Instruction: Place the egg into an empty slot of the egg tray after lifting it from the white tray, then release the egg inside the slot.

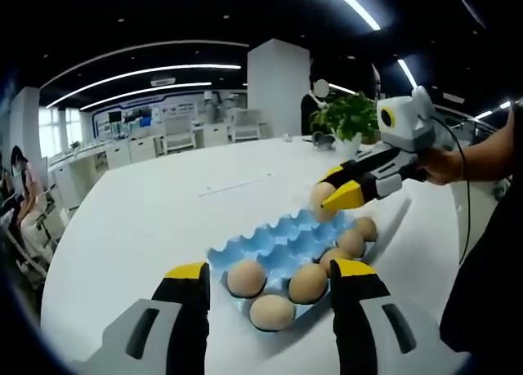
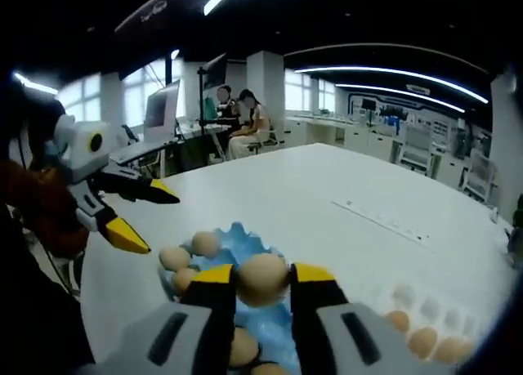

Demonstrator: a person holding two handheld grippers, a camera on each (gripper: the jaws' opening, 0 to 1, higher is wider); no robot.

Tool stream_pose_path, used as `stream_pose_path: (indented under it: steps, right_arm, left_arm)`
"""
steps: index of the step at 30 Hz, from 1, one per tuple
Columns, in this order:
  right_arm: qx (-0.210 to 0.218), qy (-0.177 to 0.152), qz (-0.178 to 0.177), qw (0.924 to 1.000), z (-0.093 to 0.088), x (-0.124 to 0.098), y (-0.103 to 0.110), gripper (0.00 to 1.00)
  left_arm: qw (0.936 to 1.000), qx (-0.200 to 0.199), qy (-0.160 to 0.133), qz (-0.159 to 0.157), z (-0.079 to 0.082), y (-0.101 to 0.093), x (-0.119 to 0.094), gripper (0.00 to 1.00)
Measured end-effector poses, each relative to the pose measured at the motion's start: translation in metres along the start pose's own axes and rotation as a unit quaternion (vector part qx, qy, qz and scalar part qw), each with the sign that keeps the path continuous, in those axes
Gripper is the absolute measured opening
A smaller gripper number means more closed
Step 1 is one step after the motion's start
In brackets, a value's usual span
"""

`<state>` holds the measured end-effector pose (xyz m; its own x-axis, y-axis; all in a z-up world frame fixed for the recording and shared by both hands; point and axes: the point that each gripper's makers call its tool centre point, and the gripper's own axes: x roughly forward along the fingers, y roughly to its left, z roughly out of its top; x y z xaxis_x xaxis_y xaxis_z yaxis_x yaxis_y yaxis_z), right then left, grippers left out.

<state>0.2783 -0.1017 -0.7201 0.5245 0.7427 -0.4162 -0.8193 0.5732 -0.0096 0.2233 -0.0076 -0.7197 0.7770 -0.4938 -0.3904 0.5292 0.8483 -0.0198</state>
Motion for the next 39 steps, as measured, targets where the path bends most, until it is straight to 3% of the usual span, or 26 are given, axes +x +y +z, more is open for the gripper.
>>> stream_pose_path:
  steps: [17,39]
  right_arm:
    - [0.003,0.012,0.045,0.9989,-0.001,0.035,0.028,0.25]
    - [0.009,0.039,0.061,0.9973,-0.020,0.059,0.040,0.25]
  left_arm:
    - [1.0000,0.009,-0.002,0.001,0.000,0.000,0.000,0.57]
    - [0.9999,0.011,-0.003,-0.001,-0.001,0.001,-0.001,0.55]
